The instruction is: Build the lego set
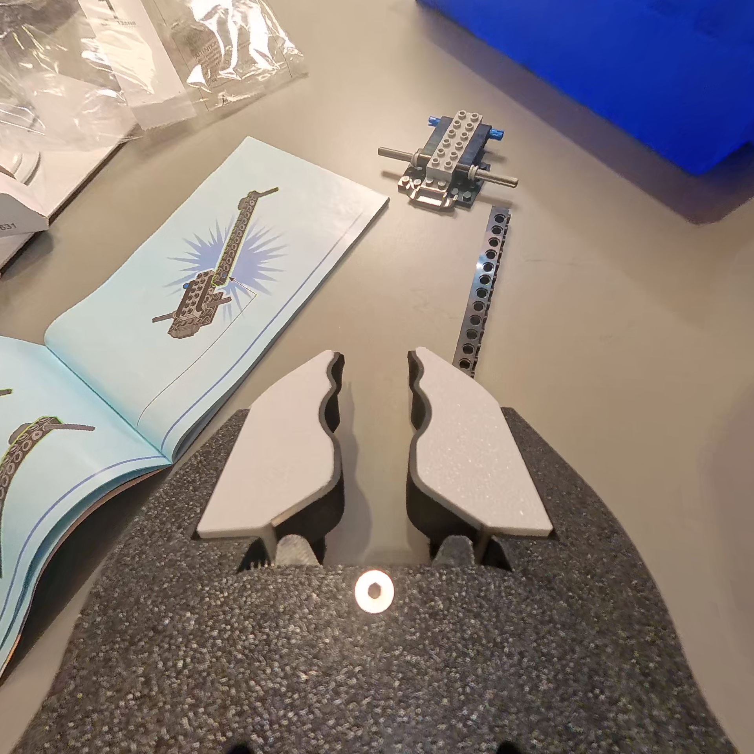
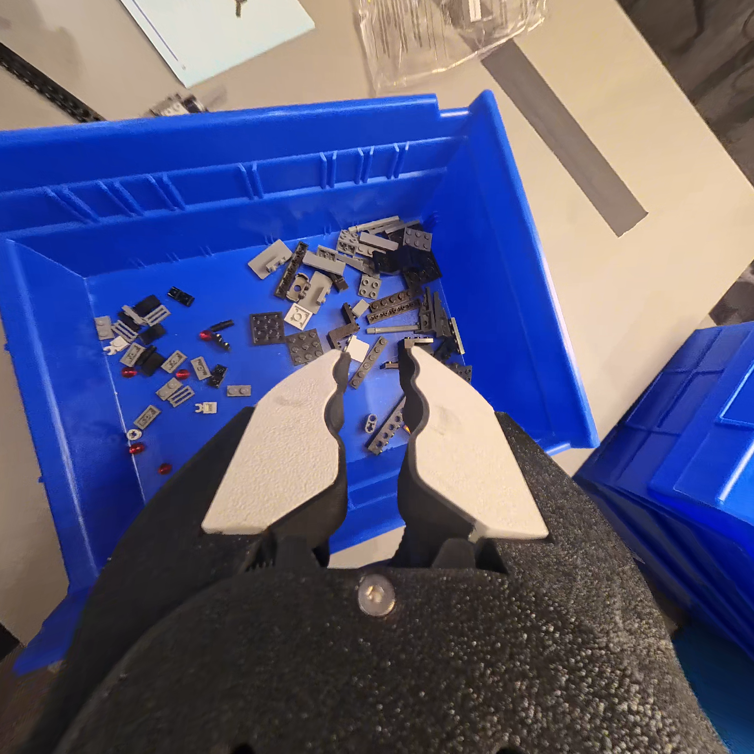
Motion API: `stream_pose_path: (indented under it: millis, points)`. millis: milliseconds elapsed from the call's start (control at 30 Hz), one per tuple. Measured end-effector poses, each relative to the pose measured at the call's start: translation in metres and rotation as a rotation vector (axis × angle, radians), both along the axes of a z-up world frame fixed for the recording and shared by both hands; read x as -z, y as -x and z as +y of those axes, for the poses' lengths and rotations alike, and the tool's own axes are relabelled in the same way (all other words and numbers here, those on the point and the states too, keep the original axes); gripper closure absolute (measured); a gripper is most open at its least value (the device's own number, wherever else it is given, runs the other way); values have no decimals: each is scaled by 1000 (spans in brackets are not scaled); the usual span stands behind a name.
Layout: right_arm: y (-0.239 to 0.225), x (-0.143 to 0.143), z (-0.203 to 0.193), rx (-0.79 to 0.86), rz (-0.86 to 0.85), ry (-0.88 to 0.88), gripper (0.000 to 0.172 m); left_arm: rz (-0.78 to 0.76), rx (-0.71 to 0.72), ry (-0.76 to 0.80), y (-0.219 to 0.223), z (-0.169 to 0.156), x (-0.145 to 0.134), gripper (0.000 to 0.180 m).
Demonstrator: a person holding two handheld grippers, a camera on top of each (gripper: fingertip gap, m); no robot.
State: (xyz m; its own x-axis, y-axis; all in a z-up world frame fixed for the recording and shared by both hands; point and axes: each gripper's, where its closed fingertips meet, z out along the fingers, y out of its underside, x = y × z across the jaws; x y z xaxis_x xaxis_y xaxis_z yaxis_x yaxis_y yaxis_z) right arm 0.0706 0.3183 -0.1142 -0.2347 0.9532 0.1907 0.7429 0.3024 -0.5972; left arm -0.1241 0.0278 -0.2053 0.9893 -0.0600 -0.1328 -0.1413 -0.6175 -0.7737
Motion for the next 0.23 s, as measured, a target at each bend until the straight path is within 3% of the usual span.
stream_pose_path:
  millis: [233]
  points:
    - [-5,7,4,-39,60,56,147,-19,-4,10,1,1,1,149]
